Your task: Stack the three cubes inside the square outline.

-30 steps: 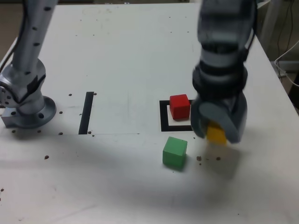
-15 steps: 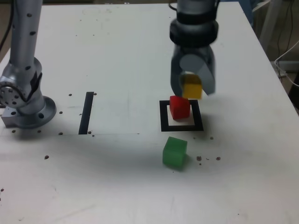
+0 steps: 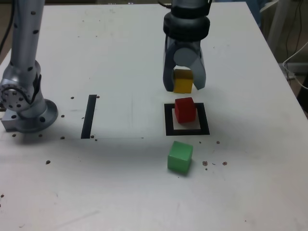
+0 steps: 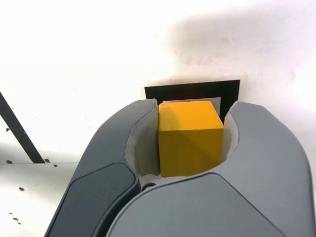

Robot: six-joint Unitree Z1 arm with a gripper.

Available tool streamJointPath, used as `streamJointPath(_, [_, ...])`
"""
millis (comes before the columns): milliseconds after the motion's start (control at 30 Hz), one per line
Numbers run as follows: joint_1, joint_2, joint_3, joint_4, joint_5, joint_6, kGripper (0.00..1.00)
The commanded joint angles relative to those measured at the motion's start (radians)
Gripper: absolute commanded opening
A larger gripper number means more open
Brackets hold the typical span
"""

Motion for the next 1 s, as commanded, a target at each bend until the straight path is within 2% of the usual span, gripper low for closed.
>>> streamJointPath(0, [-0.011,-0.012,0.018,-0.007,-0.001,-0.02,0.18])
streamJointPath(267, [-0.056,-0.046,0.079,-0.062,-0.004,-0.083,0.18])
streamJointPath(667, [-0.07,-0.034,0.087,-0.126,0.002,-0.098,0.18])
streamJointPath(967, [-0.07,-0.031,0.094,-0.125,0.004,-0.098,0.19])
